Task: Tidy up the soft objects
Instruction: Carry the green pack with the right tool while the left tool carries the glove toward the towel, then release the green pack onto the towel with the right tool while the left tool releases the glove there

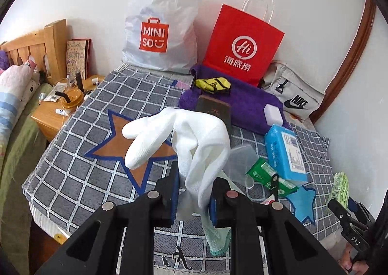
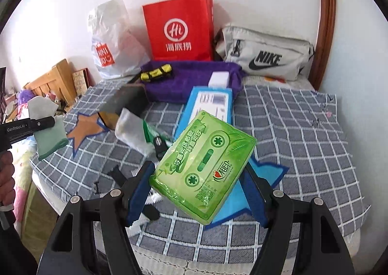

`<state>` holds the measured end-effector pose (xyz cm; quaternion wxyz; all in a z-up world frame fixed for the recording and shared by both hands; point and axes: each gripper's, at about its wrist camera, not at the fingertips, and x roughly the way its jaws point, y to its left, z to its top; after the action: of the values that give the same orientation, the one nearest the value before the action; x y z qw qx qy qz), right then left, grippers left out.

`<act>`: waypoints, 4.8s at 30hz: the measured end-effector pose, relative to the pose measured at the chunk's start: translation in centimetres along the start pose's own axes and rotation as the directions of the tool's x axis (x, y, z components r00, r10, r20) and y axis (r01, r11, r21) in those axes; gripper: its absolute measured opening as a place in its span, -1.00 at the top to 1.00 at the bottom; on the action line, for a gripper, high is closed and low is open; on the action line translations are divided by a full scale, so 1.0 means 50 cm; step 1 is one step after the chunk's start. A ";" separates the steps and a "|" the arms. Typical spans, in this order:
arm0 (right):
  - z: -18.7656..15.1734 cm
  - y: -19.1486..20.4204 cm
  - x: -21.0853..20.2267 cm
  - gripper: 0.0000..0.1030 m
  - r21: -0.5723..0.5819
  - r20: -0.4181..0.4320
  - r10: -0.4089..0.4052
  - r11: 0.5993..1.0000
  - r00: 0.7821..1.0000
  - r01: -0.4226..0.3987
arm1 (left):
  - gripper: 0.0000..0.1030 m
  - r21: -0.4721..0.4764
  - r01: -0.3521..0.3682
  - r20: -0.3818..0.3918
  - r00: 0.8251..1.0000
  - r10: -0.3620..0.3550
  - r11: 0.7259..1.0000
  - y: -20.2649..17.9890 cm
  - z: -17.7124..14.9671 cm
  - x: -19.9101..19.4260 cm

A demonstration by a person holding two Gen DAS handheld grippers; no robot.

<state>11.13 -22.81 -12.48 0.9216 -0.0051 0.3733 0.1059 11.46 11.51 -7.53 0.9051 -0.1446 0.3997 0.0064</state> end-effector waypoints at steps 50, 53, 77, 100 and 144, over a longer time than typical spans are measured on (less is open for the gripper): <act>0.337 -0.058 0.251 -0.37 -0.070 -0.003 0.017 0.997 1.000 -0.017 | 0.63 0.070 0.047 -0.065 0.997 -0.043 0.996 -0.144 0.294 0.266; 0.355 -0.061 0.278 -0.37 -0.072 -0.010 0.021 0.997 1.000 -0.022 | 0.63 0.078 0.046 -0.073 0.997 -0.040 0.996 -0.149 0.306 0.291; 0.407 -0.019 0.563 -0.37 -0.120 -0.244 0.108 0.983 0.964 -0.140 | 0.62 0.066 0.071 -0.223 0.973 -0.055 0.995 -0.165 0.373 0.535; 0.395 0.014 0.631 -0.52 -0.204 -0.299 0.070 0.970 0.952 -0.135 | 0.24 0.049 0.077 -0.345 0.937 -0.055 0.996 -0.167 0.353 0.643; 0.156 0.027 0.192 -0.06 -0.043 -0.126 0.126 0.990 0.984 -0.132 | -0.26 0.010 0.111 -0.152 0.982 -0.109 0.994 -0.059 0.188 0.226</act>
<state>22.94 -18.95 -13.38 0.8876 -0.0110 0.4261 0.1745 26.29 10.02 -8.99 0.8725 -0.1582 0.4585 -0.0583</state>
